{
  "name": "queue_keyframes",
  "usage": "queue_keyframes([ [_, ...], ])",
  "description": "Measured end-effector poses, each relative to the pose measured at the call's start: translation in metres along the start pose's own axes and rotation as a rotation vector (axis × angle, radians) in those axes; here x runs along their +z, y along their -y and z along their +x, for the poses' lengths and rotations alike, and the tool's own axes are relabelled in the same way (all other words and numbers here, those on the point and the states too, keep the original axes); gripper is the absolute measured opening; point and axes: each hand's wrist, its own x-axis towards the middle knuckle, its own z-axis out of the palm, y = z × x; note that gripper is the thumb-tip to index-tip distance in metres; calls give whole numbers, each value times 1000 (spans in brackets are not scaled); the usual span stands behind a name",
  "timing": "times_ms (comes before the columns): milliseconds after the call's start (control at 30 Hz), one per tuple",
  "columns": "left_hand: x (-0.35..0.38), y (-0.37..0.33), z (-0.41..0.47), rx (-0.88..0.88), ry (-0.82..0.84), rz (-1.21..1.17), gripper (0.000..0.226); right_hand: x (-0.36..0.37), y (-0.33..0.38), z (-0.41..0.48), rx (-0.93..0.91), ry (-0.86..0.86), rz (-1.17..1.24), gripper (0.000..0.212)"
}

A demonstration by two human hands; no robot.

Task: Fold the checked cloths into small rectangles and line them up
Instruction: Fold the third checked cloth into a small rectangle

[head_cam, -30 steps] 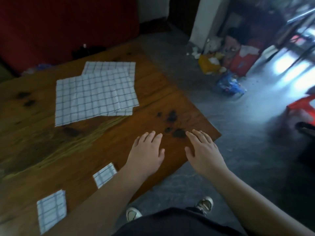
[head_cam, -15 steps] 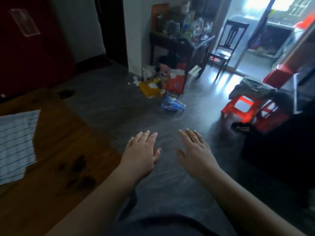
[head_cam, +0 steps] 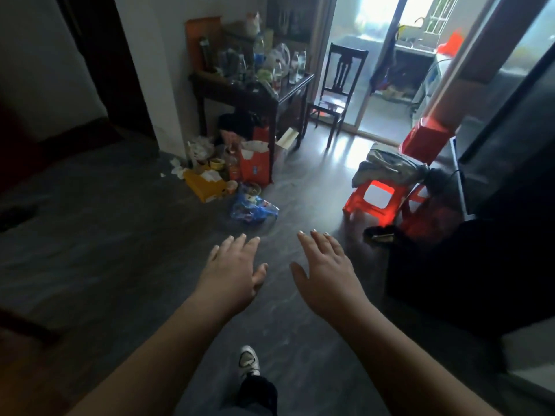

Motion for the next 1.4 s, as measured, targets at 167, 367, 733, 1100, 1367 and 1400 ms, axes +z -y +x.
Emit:
queue_keyframes([
  [167,-51,18,127,-7,-48,-34,69,-28,18,135,-51,-12,-13,67],
  [367,-125,62,249,-42,-157,19,69,-48,46,279,-132,-69,13,66],
  [733,-250,170,418,-166,-338,159,66,-73,149,553,-398,-146,96,71],
  [1100,-324,334,546,-604,-418,116,68,-21,342,782,-727,3,123,67],
  [1367,-334,489,531,-892,-485,12,66,54,518,838,-989,206,39,67],
  [1400,-334,511,530,-913,-496,-3,66,67,540,843,-1011,217,30,67],
])
